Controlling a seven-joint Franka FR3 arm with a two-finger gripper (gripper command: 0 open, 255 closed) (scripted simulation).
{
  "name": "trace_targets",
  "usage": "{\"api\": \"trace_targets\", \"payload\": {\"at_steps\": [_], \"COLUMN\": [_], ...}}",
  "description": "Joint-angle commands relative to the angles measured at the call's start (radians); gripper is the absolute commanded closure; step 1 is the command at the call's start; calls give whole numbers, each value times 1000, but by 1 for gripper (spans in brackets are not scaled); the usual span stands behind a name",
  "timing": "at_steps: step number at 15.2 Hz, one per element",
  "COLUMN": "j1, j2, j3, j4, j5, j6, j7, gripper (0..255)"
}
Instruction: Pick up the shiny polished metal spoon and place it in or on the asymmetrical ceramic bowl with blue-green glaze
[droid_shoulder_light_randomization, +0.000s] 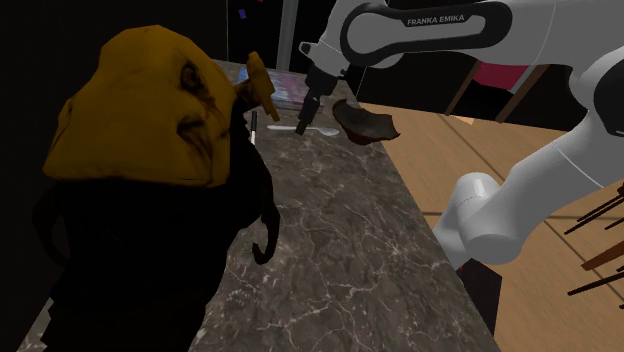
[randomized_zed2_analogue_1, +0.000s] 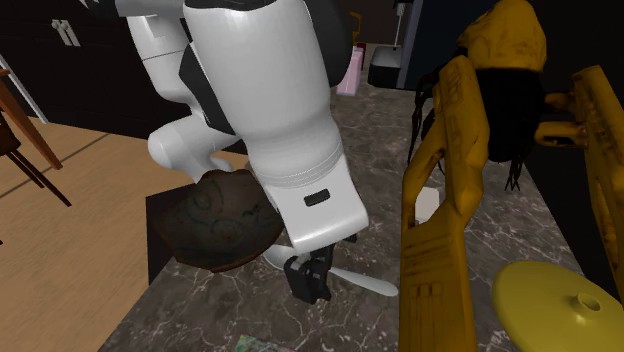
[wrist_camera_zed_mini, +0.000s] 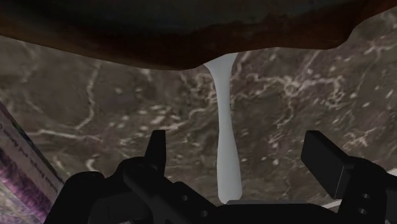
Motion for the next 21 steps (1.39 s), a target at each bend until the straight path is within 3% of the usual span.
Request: {"api": "trace_targets", "payload": {"at_steps": [1,10,21], "j1": [0,0,-2], "j2": [0,0,-18], "j3": [0,0,4], "j4": [0,0,130], "j5": [0,0,-15], "j6": [0,0,-145], "j7": [0,0,31], "gripper": [255,255,255]}}
